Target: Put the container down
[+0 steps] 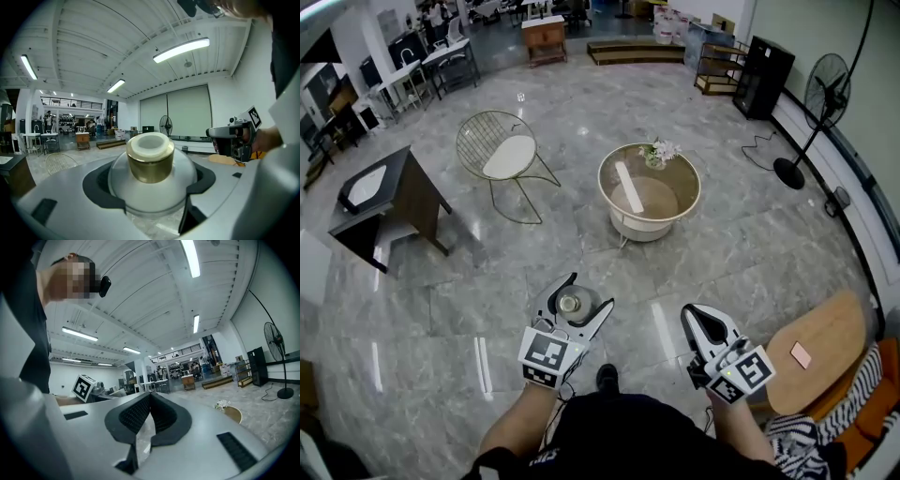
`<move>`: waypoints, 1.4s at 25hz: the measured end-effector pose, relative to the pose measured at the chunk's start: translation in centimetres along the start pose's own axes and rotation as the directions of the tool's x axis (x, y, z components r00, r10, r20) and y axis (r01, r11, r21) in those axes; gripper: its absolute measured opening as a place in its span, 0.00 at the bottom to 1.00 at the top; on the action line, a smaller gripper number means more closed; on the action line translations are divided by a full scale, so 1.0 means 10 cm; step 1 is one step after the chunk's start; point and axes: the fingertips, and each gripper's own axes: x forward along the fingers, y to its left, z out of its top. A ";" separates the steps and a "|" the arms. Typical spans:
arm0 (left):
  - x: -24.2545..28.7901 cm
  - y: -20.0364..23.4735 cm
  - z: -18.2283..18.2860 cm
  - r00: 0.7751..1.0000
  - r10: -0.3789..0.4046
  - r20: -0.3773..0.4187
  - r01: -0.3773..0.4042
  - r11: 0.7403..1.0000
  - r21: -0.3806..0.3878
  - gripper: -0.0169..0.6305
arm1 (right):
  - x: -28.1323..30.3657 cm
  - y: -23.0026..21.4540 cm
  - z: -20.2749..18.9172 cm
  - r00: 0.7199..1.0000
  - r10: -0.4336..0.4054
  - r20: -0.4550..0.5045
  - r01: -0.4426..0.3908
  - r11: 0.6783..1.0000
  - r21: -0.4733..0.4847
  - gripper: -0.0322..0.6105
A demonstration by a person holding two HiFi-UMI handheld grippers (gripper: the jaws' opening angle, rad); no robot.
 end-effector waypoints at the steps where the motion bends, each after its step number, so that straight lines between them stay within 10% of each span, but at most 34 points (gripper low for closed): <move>1: 0.03 0.09 0.00 1.000 -0.002 0.000 0.002 1.000 -0.001 0.57 | 0.12 0.01 0.01 1.000 0.007 -0.002 -0.007 1.000 -0.001 0.07; 18: 0.59 0.91 -0.04 1.000 0.008 -0.023 -0.008 0.999 -0.032 0.57 | 0.98 -0.52 0.08 1.000 0.011 -0.004 -0.011 1.000 0.020 0.07; 35: 2.54 1.66 0.44 0.994 0.083 -0.065 -0.088 0.993 -0.075 0.56 | 2.11 -2.60 0.40 0.992 0.125 -0.011 -0.123 0.986 0.111 0.07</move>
